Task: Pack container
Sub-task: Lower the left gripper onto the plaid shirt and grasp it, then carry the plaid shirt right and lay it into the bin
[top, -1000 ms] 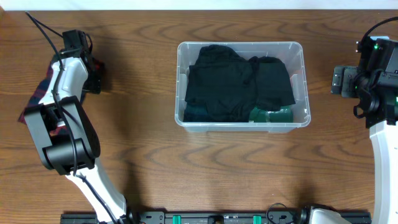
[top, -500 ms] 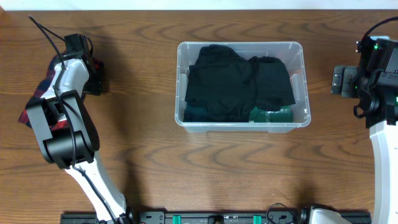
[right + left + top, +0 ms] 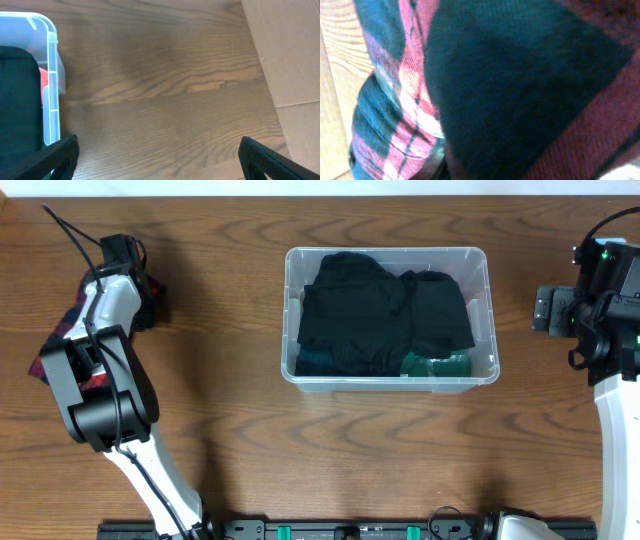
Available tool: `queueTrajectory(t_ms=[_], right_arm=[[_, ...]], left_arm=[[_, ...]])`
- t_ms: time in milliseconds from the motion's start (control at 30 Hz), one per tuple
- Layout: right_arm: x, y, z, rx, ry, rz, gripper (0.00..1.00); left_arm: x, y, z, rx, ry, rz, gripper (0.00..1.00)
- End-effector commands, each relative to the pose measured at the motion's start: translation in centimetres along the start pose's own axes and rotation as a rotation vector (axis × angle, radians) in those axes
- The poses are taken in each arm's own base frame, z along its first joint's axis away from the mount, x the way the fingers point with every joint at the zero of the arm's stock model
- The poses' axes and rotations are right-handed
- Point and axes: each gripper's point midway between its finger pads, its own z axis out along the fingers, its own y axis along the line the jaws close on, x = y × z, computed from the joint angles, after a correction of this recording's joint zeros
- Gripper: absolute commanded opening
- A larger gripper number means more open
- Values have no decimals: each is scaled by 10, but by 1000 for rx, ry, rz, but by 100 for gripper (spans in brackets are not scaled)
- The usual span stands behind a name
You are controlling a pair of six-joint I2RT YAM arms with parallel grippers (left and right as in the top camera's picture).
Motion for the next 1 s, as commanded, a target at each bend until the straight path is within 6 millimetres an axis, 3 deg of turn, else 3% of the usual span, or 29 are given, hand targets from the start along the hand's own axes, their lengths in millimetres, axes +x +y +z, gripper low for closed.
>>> queueTrajectory(t_ms=[0,133,300,433,600,700,733,833,967], right_arm=[[-3,-4,-4,14,-11,24,99],[-3,-4,-4,14,-11,24,99],[-3,-4,-4,14,-11,24,99],[-3,-4,-4,14,-11,24,99],[-3,-4,-4,14,-11,24,99],[-3,-4,-4,14,-11,24,99],[-3,-4,-4,14,-11,24,99],[-3,-4,-4,14,-11,24,99],[-3,-4,-4,14,-11,24,99]], left_arm=[[12,-9,13,30,44,19,23],[10,-6,9,23,35,15,6],[-3,4,-10,8,-22,-6,6],[-23,15,-45,-14,-123,-30,6],[-46,26,-112,-39,-275,-20,6],[-58,29,-173,-49,-414,-26,6],[-60,29,-184,-49,-438,-27,6],[-64,18,-239,-35,-553,-8,6],[-63,-17,-311,14,-710,56,6]])
